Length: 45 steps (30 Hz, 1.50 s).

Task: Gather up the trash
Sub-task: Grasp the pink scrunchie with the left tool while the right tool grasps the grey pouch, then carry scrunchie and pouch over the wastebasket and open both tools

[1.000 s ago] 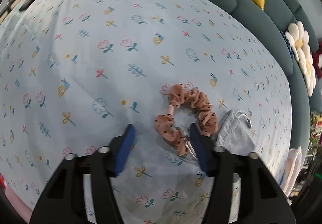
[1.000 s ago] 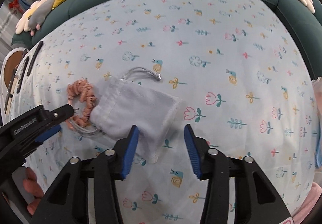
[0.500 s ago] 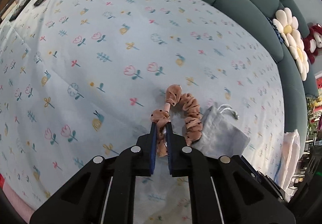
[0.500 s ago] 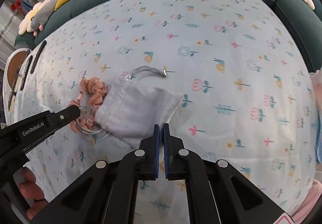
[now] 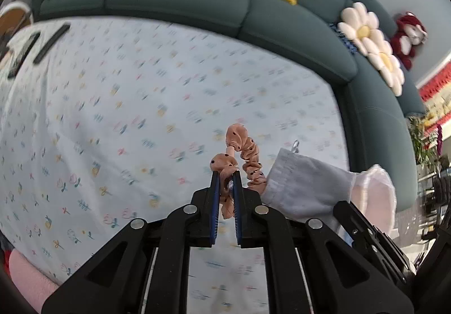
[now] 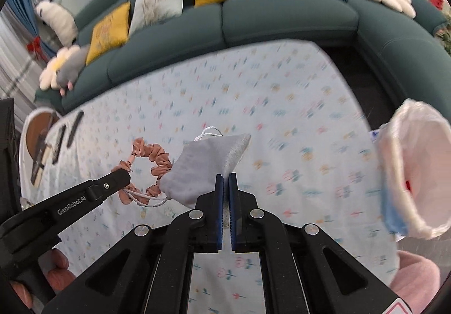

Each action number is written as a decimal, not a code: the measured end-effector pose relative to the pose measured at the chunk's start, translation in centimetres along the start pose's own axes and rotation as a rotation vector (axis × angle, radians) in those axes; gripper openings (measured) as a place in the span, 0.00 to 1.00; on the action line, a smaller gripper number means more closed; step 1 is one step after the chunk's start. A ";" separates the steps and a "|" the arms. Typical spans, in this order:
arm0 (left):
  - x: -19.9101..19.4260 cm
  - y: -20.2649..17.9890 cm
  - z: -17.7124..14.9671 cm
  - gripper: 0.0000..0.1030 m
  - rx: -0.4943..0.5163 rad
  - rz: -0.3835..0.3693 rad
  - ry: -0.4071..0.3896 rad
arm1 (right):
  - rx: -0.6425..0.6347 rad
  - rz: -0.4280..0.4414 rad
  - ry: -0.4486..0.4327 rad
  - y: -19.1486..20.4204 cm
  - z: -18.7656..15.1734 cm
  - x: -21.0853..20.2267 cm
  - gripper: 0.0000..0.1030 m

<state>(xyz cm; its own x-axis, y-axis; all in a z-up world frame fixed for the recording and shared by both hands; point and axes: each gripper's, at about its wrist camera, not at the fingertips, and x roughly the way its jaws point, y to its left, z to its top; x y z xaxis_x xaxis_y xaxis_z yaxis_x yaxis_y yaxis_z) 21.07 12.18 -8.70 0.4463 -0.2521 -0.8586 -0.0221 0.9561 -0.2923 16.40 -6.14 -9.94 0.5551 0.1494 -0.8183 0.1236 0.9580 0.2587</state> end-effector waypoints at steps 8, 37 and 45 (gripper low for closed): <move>-4.7 -7.6 0.1 0.09 0.113 -0.078 -0.086 | 0.098 -0.018 -0.143 -6.5 1.8 -6.5 0.03; -2.8 -33.2 -7.6 0.09 0.519 -0.209 -0.026 | 0.351 -0.183 -0.366 -26.9 1.8 -17.0 0.03; -0.9 -35.4 -8.6 0.11 0.553 -0.219 0.005 | 0.385 -0.184 -0.350 -29.4 1.3 -16.2 0.03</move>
<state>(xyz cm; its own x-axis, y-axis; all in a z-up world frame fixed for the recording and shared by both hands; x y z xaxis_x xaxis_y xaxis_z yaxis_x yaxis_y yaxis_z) 13.76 -22.70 -1.24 0.3834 -0.4513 -0.8058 0.5401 0.8173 -0.2007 4.85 -37.03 -3.61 0.7282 -0.1653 -0.6652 0.4996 0.7924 0.3500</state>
